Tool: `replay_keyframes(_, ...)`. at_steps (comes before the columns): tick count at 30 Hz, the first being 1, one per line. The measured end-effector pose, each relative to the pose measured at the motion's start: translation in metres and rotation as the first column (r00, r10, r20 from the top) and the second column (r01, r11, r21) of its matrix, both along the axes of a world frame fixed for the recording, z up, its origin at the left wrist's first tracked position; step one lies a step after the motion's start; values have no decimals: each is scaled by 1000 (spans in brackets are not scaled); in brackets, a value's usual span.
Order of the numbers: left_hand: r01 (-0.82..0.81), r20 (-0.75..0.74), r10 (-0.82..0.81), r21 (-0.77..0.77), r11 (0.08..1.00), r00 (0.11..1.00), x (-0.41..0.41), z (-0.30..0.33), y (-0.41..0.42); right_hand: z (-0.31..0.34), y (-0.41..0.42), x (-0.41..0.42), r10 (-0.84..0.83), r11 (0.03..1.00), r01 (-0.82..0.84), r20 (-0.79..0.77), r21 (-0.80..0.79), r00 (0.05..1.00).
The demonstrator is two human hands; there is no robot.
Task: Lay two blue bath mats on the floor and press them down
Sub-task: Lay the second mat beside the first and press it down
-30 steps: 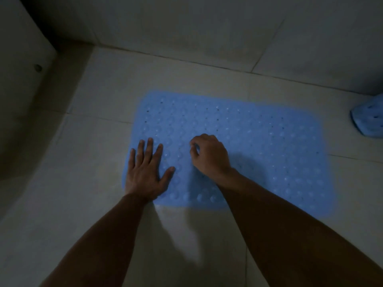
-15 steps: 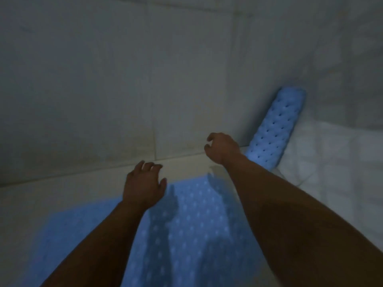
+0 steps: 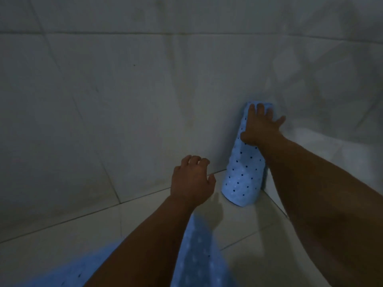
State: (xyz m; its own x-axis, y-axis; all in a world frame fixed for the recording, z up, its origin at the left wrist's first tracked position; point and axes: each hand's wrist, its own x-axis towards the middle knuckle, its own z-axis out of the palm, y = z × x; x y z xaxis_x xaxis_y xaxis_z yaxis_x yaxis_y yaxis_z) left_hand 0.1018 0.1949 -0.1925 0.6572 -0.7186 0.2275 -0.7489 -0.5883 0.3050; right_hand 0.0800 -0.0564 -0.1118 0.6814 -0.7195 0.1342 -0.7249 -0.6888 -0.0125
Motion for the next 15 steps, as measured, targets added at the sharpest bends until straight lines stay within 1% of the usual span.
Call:
replay_keyframes(2, 4, -20, -4, 15, 1000, 1000, -5, -10, -3, -12, 6, -5, 62, 980, -38, 124, -194, 990)
replay_keyframes(3, 5, -24, -4, 22, 1000, 1000, -5, -12, -4, -15, 9, -7, 96, 967, -50, 180, -248, 979)
replay_keyframes(4, 4, -24, -3, 29, 1000, 1000, -5, -14, -3, -16, 12, -9, 122, 963, -60, 226, -264, 967)
replay_keyframes(5, 1, -20, -1, 38, 999, 1000, -4, -14, -1, -16, 16, -11, 134, 963, -65, 253, -261, 958)
replay_keyframes(8, -16, -7, 16, 52, 998, 1000, -2, -10, 12, -17, 29, -18, 170, 964, -107, 255, -242, 952)
replay_keyframes(12, -65, 8, 65, 52, 996, 998, 2, 6, 46, -15, 59, -25, 307, 951, -282, 313, -123, 899)
replay_keyframes(15, -114, 25, 113, 15, 993, 993, 8, 27, 79, -11, 99, -28, 444, 892, -443, 354, -90, 823)
